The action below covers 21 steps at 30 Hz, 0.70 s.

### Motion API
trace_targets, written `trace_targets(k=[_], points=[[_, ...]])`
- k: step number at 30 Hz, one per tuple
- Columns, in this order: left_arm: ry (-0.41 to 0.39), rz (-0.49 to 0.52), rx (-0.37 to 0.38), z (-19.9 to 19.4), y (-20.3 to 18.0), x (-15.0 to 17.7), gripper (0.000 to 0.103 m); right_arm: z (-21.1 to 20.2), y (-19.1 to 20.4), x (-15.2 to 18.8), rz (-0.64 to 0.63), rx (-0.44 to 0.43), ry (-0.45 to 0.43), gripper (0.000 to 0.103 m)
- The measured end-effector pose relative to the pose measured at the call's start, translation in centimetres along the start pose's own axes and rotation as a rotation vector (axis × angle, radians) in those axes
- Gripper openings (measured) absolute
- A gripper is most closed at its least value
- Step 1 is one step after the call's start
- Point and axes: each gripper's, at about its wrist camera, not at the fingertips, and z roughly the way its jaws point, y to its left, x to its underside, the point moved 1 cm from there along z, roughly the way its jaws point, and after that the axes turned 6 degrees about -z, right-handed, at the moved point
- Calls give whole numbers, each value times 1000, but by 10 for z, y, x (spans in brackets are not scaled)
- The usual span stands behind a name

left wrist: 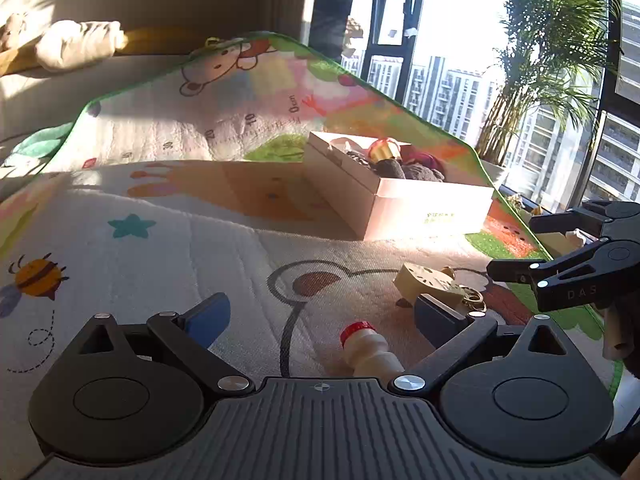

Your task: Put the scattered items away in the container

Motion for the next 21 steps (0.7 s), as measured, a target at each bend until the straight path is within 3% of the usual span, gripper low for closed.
trace_targets(k=[6, 7, 9, 12, 14, 17, 19, 20, 21], points=[[10, -11, -17, -6, 1, 4, 102, 7, 32, -11, 64, -191, 4, 91], [12, -7, -19, -8, 1, 6, 102, 10, 30, -13, 116, -231, 20, 87], [16, 1, -21, -12, 0, 8, 102, 16, 23, -13, 229, -303, 62, 67], [16, 10, -25, -15, -1, 10, 102, 31, 10, -14, 434, -385, 124, 65], [13, 28, -25, -16, -4, 11, 102, 39, 7, -16, 513, -403, 142, 69], [12, 74, -21, -16, -11, 13, 102, 44, 16, -23, 501, -368, 126, 76], [20, 98, -16, -16, -16, 15, 102, 47, 25, -28, 442, -317, 119, 69], [28, 103, -13, -15, -17, 15, 102, 48, 27, -29, 412, -287, 120, 57], [34, 109, -12, -15, -19, 16, 102, 48, 29, -28, 395, -283, 117, 56]])
